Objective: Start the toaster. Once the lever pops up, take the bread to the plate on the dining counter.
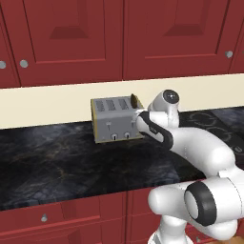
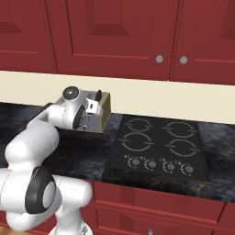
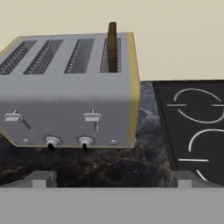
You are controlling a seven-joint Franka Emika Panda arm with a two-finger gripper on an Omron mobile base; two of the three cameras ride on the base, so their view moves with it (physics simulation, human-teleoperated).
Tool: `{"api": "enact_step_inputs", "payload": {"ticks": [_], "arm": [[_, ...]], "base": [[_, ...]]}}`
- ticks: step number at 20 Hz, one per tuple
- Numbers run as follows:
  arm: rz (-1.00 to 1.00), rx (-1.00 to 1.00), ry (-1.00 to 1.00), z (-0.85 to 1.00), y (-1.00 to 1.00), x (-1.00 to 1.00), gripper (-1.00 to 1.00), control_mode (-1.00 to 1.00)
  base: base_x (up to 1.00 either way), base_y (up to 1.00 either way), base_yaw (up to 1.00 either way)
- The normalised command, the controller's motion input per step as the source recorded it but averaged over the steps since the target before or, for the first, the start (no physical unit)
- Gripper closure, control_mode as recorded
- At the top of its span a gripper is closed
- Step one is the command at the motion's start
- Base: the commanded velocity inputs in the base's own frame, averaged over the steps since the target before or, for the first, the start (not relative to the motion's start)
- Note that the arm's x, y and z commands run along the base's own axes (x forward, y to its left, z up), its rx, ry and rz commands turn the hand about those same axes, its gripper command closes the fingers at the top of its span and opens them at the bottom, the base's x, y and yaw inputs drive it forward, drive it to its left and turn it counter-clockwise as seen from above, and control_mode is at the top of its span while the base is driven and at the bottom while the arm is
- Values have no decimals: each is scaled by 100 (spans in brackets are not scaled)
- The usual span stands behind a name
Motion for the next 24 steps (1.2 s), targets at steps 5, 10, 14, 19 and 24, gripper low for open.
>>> {"api": "enact_step_inputs", "payload": {"ticks": [5,10,14,19,24], "arm": [[0,0,0,-7,0,20,-100,-100],[0,0,0,-8,0,17,-100,-100],[0,0,0,-9,0,15,-100,-100],[0,0,0,-13,0,13,-100,-100],[0,0,0,-12,0,13,-100,-100]], "base": [[0,0,0],[0,0,0],[0,0,0],[0,0,0],[0,0,0]]}}
